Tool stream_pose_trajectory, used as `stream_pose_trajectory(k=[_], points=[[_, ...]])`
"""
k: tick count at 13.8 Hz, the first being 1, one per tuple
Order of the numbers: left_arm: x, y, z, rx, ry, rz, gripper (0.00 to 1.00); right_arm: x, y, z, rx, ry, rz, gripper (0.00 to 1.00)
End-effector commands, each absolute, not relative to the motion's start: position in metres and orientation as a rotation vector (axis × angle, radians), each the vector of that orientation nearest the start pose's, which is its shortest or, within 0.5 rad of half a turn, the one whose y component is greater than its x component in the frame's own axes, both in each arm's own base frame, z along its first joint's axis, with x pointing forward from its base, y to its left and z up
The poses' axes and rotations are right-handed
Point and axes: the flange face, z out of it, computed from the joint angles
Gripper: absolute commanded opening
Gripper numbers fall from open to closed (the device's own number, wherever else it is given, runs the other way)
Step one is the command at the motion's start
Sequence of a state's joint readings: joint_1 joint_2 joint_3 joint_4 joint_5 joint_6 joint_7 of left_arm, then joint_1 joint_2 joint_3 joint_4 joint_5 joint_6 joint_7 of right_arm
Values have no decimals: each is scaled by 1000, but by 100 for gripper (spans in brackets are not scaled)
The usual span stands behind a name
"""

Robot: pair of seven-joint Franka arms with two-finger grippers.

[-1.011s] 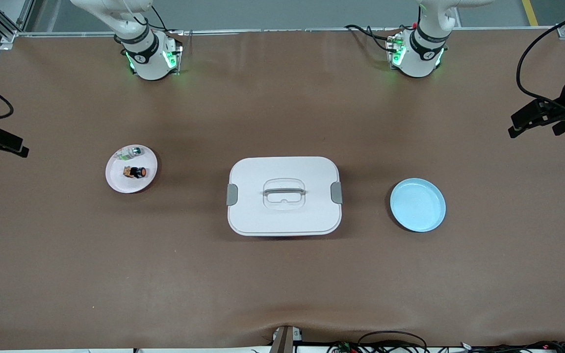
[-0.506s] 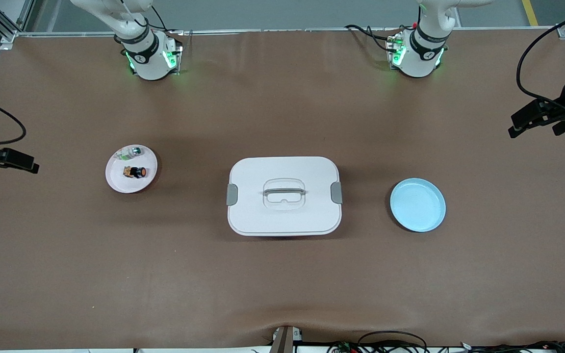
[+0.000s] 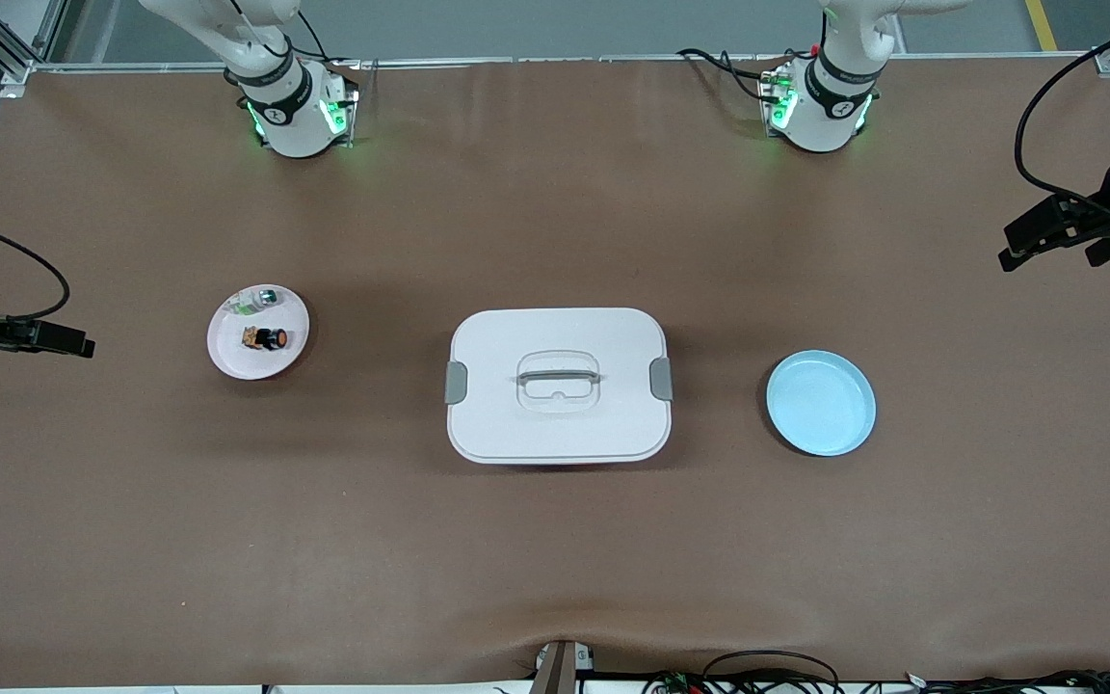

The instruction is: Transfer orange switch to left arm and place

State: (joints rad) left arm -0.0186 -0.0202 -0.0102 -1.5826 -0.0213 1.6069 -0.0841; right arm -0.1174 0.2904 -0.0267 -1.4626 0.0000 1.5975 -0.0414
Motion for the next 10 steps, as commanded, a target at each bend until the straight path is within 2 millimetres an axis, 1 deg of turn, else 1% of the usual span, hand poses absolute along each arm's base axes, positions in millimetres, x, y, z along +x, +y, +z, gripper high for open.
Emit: stream_pose_trajectory(k=[1, 2, 3, 4, 5, 7, 10], points=[[554, -17, 637, -3154, -94, -59, 100, 622, -95, 483, -3089, 221, 256, 100], [555, -16, 637, -3154, -97, -59, 100, 617, -99, 471, -3053, 248, 253, 100], [555, -16, 637, -3154, -97, -59, 100, 613, -101, 463, -3015, 274, 241, 100], [555, -16, 637, -3154, -97, -59, 100, 607, -98, 453, -3005, 278, 232, 100], [554, -17, 637, -3154, -94, -59, 100, 596, -95, 440, -3001, 289, 201, 100], [554, -17, 637, -3154, -94, -59, 100, 572, -84, 416, -3001, 297, 139, 100], [555, -15, 637, -3154, -99, -59, 100, 553, -75, 364, -3003, 332, 91, 100]])
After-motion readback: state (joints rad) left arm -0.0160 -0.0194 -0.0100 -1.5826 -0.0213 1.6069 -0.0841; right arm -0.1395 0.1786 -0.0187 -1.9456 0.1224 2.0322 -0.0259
